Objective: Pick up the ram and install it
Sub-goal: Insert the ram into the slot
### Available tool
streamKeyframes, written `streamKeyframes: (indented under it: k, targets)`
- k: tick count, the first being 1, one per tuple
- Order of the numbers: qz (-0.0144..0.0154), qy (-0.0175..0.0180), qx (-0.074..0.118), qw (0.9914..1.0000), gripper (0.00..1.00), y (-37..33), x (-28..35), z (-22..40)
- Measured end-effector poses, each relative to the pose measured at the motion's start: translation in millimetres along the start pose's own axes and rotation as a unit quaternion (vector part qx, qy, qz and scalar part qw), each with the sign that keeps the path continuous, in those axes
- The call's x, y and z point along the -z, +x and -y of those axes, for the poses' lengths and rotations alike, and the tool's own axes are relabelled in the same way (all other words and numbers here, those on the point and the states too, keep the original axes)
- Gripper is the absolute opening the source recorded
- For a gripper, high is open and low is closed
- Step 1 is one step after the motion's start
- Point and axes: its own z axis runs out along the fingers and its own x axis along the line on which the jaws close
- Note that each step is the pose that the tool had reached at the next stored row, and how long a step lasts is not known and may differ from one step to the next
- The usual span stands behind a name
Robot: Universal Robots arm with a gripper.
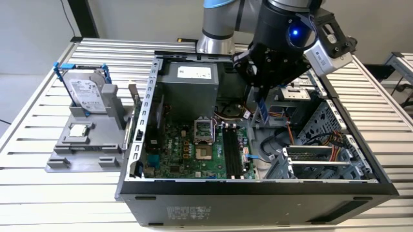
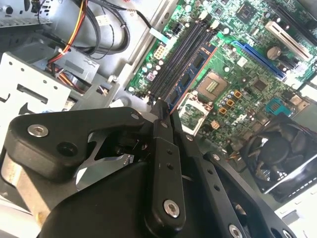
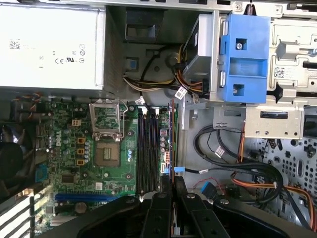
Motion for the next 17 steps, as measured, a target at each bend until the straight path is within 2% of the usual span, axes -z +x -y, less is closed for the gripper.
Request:
streamKeyframes:
  k: [5, 12, 17]
  targets:
    - [0.0000, 0.0001, 0.000, 1.00000, 0.00, 0.1, -3.3, 0.1]
    - [0.0000, -0.0001, 0.000, 1.00000, 0.00, 0.2, -4.6, 0.0]
    - [0.0000, 0.0001, 0.000, 1.00000, 0.00, 0.4, -10.8, 0.1]
